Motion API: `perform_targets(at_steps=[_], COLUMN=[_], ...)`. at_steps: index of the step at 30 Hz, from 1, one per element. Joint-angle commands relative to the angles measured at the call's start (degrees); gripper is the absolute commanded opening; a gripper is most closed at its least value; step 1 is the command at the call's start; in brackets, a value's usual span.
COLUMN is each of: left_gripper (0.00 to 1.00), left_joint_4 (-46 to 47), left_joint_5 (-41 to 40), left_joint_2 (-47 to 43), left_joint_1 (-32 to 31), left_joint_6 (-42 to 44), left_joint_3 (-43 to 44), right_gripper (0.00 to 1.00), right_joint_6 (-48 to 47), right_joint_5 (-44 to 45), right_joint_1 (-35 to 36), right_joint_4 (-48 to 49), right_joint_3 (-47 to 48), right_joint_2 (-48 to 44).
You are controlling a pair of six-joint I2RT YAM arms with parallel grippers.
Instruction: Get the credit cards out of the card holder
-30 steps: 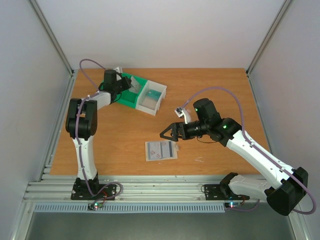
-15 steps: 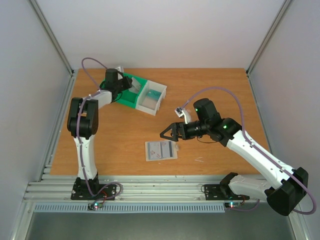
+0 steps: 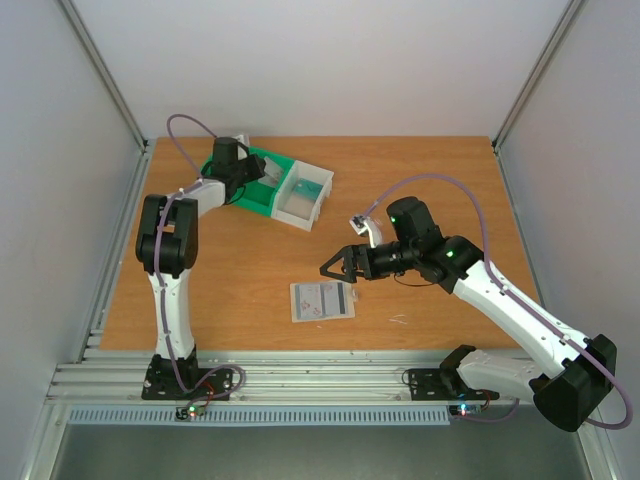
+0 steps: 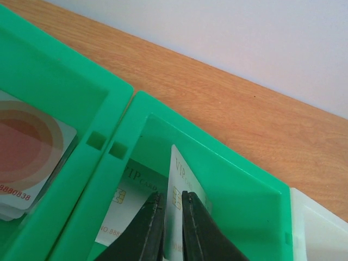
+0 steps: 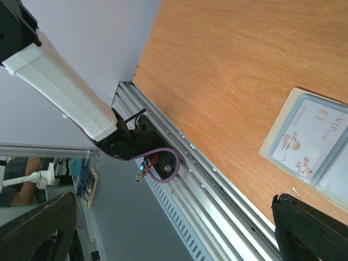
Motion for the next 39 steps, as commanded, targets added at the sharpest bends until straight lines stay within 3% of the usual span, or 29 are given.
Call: perform_targets(at_steps=[1,15,26,34,39], left_gripper=[0.12,0.21,0.58,0.68,0.67], left_joint_4=[-2.24,-13.60,-26.64,-37.19,-42.84], left_joint_5=[-1.78,-2.07,1.11,4.40,7.11], left_joint_2=[1.35,-1.18,-9.58,-19.78,-27.37], left_joint_1=[0.10,0.10,0.10,-0.06,-1.53], left_joint_6=[1.99,5.66,2.76,2.21,2.69], left_joint_3=[2.97,9.38,10.08,5.36,-0.95], right_gripper=[0.98,0.98,0.98,0.99,0.97], right_joint_6=[0.72,0.96,1.66,1.67,-0.96], right_joint_5=[0.04,2.54,7.88,11.26,13.22], right_joint_1=[-0.05,-0.06,-0.03,0.00,0.01], right_joint_4=[-0.66,-1.01,-4.78,-6.47,-9.92], right_joint_3=[1.68,1.42,0.29,-1.77,0.03], right_joint_2=[-0.17,1.65,1.17,2.39,5.42])
